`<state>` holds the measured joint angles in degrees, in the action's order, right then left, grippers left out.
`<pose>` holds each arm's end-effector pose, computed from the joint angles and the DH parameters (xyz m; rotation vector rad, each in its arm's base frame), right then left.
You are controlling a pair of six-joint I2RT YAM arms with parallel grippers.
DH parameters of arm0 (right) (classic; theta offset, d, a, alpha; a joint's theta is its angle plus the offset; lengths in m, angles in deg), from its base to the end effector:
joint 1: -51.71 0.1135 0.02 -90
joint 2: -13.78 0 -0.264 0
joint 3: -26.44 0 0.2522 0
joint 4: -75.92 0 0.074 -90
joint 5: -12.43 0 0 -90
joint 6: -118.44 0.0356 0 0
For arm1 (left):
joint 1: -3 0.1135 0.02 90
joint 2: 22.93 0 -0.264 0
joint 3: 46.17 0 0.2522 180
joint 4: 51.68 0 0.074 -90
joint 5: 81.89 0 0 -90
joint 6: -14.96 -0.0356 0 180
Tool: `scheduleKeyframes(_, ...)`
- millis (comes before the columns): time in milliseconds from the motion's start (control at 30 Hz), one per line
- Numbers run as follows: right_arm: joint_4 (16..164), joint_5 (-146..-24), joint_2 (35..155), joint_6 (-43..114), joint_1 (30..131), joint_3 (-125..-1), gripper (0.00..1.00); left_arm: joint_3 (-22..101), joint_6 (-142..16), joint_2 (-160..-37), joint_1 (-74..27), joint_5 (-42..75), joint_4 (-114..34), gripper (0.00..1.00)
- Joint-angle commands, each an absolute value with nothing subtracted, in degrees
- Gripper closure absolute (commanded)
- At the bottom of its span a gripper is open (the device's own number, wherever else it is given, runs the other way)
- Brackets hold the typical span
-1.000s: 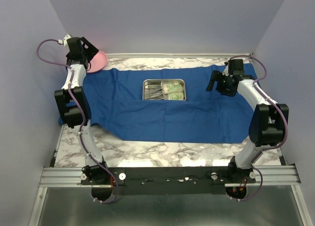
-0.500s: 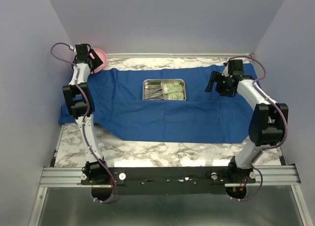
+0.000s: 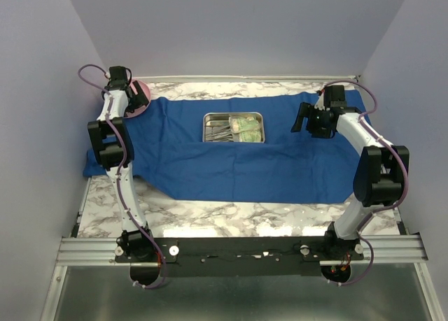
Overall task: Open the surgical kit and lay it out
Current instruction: Move the distractor from the surgical kit.
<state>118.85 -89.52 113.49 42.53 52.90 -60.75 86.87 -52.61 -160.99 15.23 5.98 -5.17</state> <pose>0.3722 0.0151 0.2294 0.2037 2.5402 0.3695 0.5233 0.1148 0.1821 -0.7509 2.3526 -0.0309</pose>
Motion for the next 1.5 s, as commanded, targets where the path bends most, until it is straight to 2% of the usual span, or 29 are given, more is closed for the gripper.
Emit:
scheduleKeyframes(0,120.1,-91.3,114.3,41.9,53.1,-60.9,0.05,83.6,-54.3,-156.2,14.6,7.2,3.7,0.01)
scheduleKeyframes(733,120.4,-92.8,114.2,41.9,53.4,-60.4,0.05,57.3,-53.2,-139.5,12.2,8.1,4.9,0.04)
scheduleKeyframes(1067,121.1,-86.3,112.8,43.0,53.5,-60.0,0.05,49.7,-50.8,-132.9,11.4,7.8,3.2,0.04)
scheduleKeyframes(1233,121.4,-86.8,112.8,43.0,53.5,-59.9,0.05,44.3,-49.9,-130.8,11.2,8.1,1.5,0.04)
scheduleKeyframes(1467,121.5,-86.2,112.4,43.2,54.8,-59.9,0.05,43.3,-50.4,-128.7,11.2,5.8,1.5,0.01)
